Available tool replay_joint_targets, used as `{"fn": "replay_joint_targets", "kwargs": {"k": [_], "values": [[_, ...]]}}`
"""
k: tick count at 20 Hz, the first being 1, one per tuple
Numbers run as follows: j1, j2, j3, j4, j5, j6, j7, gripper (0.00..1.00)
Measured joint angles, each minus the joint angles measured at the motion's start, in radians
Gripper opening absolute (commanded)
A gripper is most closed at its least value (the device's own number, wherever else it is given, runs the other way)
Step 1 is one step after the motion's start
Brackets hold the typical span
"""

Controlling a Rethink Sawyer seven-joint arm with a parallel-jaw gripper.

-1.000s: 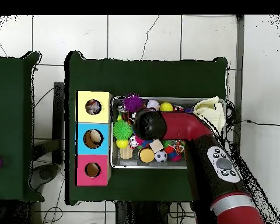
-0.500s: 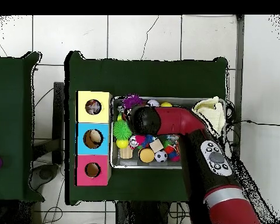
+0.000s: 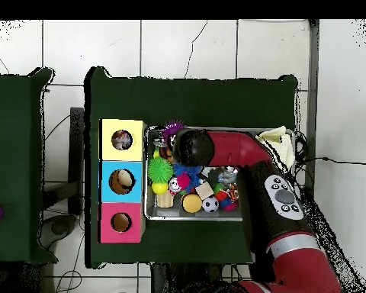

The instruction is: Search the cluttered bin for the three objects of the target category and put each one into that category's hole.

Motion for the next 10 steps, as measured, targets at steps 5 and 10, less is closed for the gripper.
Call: {"fn": "replay_joint_targets", "kwargs": {"k": [5,10], "values": [[0.004,0.016,0.000,-0.028,0.000,0.041,0.000,1.00],[-0.002,0.034,0.002,-0.045,0.000,0.046,0.000,0.00]]}}
